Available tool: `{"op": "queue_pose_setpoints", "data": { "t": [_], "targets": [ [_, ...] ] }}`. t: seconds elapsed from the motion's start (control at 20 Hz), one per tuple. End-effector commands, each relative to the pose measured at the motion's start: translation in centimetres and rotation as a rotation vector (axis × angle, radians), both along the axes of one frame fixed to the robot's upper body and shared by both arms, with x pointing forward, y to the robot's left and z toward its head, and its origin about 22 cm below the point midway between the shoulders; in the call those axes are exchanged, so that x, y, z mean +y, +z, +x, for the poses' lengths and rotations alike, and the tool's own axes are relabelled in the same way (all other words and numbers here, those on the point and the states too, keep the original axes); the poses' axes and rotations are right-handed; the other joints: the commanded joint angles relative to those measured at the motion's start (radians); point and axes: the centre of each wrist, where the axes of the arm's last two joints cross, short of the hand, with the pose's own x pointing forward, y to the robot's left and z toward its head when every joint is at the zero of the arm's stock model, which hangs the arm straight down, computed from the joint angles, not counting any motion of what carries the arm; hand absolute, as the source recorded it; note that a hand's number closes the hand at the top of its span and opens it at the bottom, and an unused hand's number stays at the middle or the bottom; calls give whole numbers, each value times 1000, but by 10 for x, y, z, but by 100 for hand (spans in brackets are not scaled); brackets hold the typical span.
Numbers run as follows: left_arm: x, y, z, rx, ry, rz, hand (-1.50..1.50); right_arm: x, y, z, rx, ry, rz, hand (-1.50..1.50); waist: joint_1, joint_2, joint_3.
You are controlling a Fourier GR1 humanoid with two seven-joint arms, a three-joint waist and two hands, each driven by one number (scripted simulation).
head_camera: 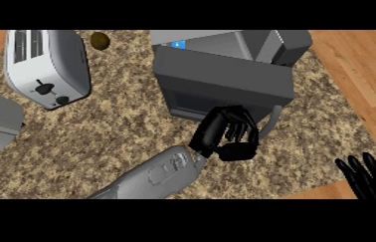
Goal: Pick up the milk, place it into the microwave and close the microwave
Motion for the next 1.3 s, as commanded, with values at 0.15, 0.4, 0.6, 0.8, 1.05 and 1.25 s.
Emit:
{"op": "queue_pose_setpoints", "data": {
  "t": [0.15, 0.4, 0.6, 0.8, 1.05, 1.25],
  "targets": [
    [-3, 24, 34, -4, 71, -45, 150, -1, 14, 3, 5, 9, -17, -150, -20, 14, 1],
    [2, 29, 50, 22, 121, -97, 150, -2, 18, 4, 3, 9, -5, -150, -35, 23, 2],
    [3, 37, 63, 33, 131, -118, 150, -2, 28, 6, -13, 15, -14, -150, -46, 28, 1],
    [9, 32, 69, 54, 154, -140, 150, -7, 34, 8, -32, 14, -14, -150, -57, 33, 2],
    [10, 37, 74, 109, 183, -192, 150, -2, 37, 12, -40, 36, 5, -150, -69, 42, 3],
    [14, 32, 75, 110, 242, -218, 150, -4, 38, 14, -41, 45, 19, -150, -69, 44, 4]
  ]
}}
